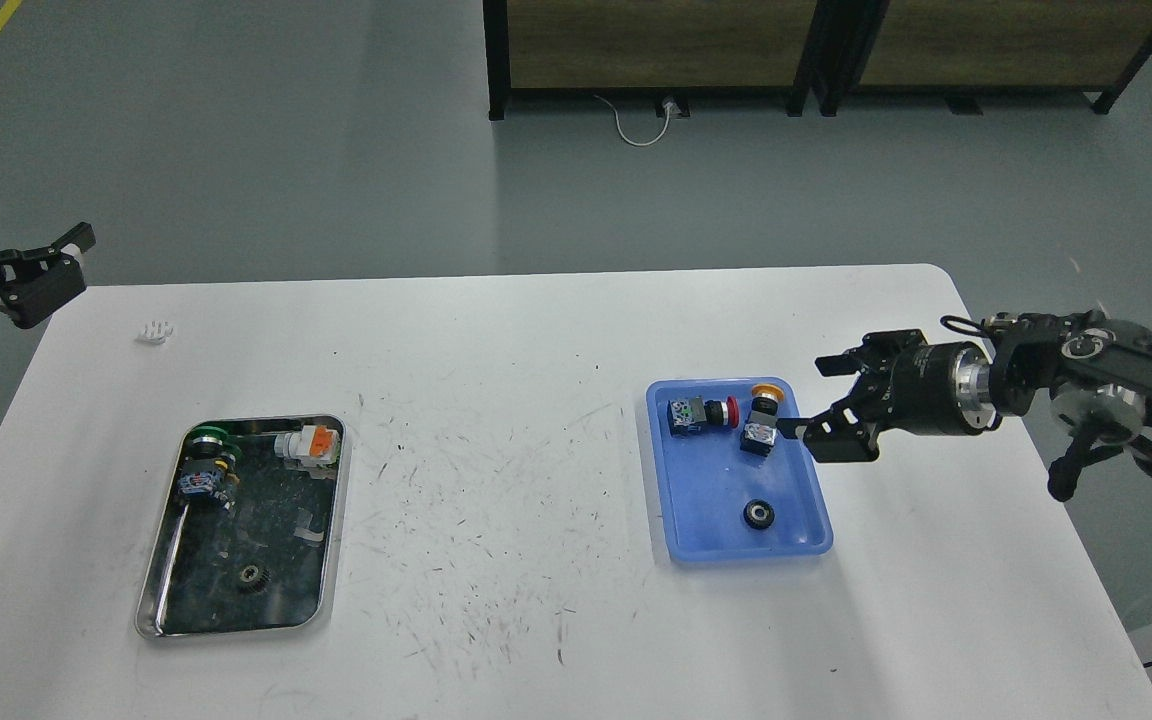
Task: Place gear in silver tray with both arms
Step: 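Reach the right gripper down to the second black gear in the blue tray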
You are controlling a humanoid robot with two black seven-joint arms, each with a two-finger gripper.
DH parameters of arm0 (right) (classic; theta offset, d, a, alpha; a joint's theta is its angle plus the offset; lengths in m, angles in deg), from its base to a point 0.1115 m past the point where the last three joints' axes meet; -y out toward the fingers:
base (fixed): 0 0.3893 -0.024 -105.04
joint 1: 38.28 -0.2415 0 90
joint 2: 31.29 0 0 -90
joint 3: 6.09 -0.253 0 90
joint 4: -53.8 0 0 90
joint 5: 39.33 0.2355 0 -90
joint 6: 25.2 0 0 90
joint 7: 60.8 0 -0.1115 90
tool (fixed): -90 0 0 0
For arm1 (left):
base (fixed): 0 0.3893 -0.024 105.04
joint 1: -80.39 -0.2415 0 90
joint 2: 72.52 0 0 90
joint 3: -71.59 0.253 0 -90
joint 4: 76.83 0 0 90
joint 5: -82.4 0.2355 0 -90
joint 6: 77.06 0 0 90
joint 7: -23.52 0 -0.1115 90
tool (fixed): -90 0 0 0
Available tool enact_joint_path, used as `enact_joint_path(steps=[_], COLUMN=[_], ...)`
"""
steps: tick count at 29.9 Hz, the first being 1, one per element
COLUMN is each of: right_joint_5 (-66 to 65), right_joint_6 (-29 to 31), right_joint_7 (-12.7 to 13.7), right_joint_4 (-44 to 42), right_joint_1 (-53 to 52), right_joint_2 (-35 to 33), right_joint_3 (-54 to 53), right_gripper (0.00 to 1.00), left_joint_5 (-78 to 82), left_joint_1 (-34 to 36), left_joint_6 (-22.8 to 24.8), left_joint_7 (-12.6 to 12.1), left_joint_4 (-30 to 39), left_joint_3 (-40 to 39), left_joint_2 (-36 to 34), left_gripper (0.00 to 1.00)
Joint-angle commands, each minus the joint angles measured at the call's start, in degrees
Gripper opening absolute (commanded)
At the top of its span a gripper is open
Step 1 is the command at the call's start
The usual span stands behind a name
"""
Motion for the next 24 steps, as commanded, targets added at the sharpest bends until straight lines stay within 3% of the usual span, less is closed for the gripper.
enact_joint_path(steps=[1, 24], right_joint_5=[-1.85, -4.84], right_joint_6=[-0.05, -5.41], right_joint_7=[0.02, -0.6], right_joint_4=[0.11, -5.25], right_joint_1=[3.26, 6.96], right_joint_2=[0.46, 10.65], right_joint_3=[0.2, -0.16], right_gripper=[0.94, 0.91], left_joint_5=[0.04, 0.04], left_joint_1=[0.5, -0.11], left_joint_6=[-0.07, -0.15], left_joint_7=[-0.31, -0.14], left_joint_4=[-0.01, -0.1], left_joint_3=[-0.03, 0.24], left_joint_2=[-0.11, -0.81], left_gripper=[0.97, 0.97])
